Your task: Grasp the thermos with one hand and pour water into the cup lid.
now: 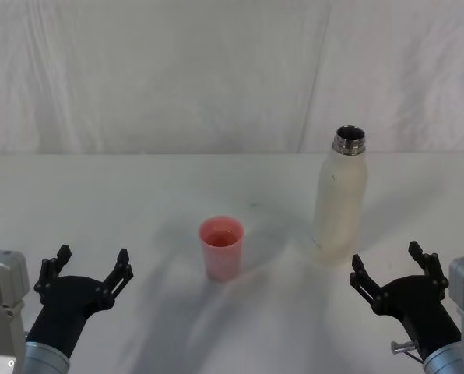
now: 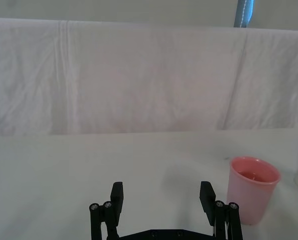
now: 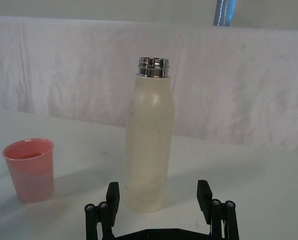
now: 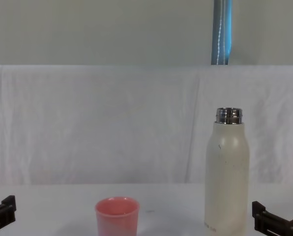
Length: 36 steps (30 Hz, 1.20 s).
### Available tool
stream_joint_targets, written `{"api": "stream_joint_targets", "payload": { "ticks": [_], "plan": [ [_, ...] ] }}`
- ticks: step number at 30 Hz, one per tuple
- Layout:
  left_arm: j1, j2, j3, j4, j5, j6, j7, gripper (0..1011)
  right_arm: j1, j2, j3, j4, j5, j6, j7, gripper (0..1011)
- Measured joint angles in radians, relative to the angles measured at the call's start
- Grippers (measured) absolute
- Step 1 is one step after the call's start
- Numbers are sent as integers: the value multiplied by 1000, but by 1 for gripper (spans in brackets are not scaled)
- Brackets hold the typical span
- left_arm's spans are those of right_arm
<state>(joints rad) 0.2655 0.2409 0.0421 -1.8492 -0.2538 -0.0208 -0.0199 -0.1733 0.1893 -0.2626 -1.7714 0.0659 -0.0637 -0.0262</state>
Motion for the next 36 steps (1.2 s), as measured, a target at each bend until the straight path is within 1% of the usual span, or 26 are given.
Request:
{"api": "stream_joint_targets", "payload": {
  "ticks": [36],
  "plan": [
    [0, 0, 0, 0, 0, 0, 0, 1001, 0, 0, 0, 0, 0, 0, 0, 1001]
  ]
}}
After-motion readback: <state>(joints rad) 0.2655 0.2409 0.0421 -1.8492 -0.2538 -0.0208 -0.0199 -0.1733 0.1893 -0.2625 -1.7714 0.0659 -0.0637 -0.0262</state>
